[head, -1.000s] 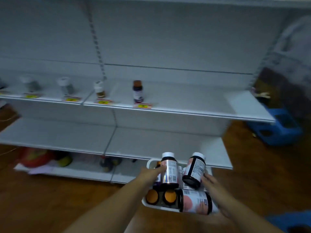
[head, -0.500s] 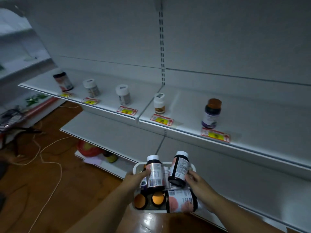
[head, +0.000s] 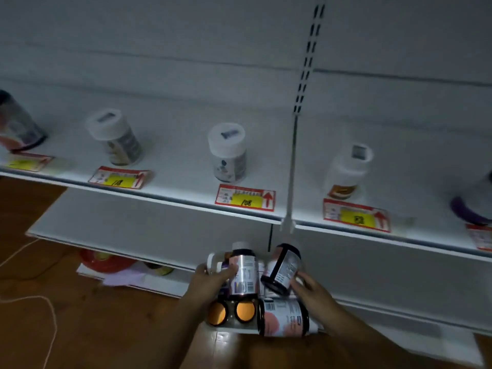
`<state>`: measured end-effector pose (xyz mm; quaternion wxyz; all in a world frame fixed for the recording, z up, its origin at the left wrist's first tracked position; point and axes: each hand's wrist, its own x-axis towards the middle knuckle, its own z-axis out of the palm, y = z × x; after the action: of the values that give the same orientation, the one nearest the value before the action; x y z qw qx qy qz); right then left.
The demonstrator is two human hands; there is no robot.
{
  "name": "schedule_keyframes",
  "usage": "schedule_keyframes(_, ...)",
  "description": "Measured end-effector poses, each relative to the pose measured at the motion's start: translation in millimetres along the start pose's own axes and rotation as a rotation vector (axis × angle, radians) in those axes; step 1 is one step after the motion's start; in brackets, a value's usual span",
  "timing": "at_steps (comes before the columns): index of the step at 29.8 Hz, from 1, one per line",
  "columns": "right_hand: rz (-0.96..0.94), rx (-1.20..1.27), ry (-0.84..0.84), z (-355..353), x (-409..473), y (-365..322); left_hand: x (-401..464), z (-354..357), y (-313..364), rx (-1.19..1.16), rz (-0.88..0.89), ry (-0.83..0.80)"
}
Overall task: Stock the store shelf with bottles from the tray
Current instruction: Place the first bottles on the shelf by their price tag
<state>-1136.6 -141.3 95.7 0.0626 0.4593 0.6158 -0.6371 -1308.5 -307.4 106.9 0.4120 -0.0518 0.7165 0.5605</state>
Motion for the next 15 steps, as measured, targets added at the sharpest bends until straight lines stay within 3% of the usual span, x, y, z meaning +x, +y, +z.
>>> schedule_keyframes(8,-0.014,0.031,0.202,46.9,89.3,9.0,124.1,-18.0,-15.5,0.088,0.009,-0.1)
schedule_keyframes(15,-0.019,0.083,0.218,46.0,120.0,-0.9,171.9,-9.2,-7.7,0.165,-0.021,-0.145)
